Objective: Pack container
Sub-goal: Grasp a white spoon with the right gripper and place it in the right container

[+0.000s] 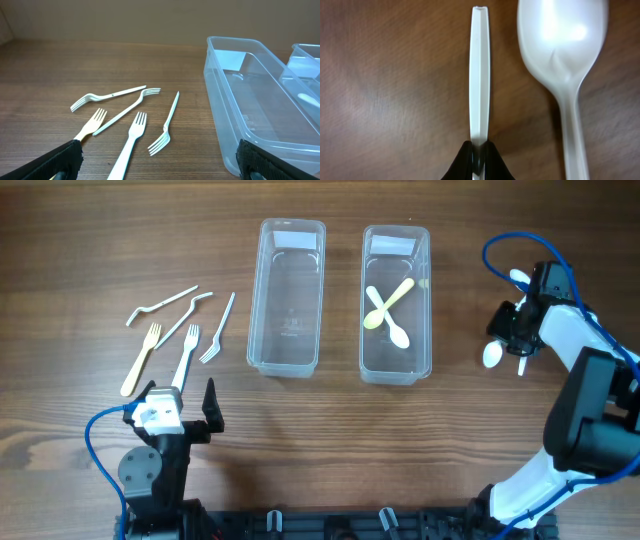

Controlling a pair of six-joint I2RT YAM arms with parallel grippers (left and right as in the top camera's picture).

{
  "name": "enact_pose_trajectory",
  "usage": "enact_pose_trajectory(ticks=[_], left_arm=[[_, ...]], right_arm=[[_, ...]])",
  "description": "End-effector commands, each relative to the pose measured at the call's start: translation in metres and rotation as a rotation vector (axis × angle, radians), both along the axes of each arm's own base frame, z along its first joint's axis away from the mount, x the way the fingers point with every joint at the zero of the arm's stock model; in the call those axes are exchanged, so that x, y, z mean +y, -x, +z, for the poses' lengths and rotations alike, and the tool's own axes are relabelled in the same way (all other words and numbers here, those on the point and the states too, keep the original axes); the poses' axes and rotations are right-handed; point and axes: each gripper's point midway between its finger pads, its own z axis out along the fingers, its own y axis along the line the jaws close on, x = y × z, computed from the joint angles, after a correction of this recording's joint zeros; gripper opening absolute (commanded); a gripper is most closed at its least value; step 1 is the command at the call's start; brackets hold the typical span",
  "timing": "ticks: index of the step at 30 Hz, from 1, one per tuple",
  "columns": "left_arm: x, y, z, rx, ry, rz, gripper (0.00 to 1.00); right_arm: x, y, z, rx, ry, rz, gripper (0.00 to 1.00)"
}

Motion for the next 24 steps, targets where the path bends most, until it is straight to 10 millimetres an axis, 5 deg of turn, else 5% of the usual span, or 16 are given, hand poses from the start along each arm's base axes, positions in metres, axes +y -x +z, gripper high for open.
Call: enact_pose_trajectory(ticks=[1, 4, 8, 12, 18, 21, 24], left_arm=[[-0.002, 0.0, 0.0, -0.006, -0.016, -0.018, 1.0], [-0.002, 0.0, 0.0, -0.006, -0.016, -0.018, 1.0], [-0.002, 0.0, 0.0, -0.006, -0.016, -0.018, 1.0], [-0.002, 0.0, 0.0, -0.006, -0.016, -0.018, 1.0], [-0.002, 0.0, 0.0, -0.006, -0.016, -0.018, 1.0], [-0.002, 0.0, 0.0, -0.006, -0.016, -0.018, 1.0], [-0.002, 0.0, 0.0, -0.006, -0.016, -0.018, 1.0]], right_arm=[[0.028, 0.007, 0.033, -0.056, -0.101, 0.065, 0.04], [0.047, -0.002, 0.11, -0.246, -0.046, 0.175, 0.04], [0.116, 0.001, 0.184, -0.455, -0.05, 0.412, 0.04], [0.165, 0.003, 0.176, -0.438, -0.09, 0.504, 0.04], [0.214, -0.003, 0.119, -0.313, -0.135, 0.606, 0.06], [0.222, -0.002, 0.104, -0.278, -0.138, 0.631, 0.53], [0.216, -0.009, 0.13, -0.333, -0.089, 0.624, 0.56]])
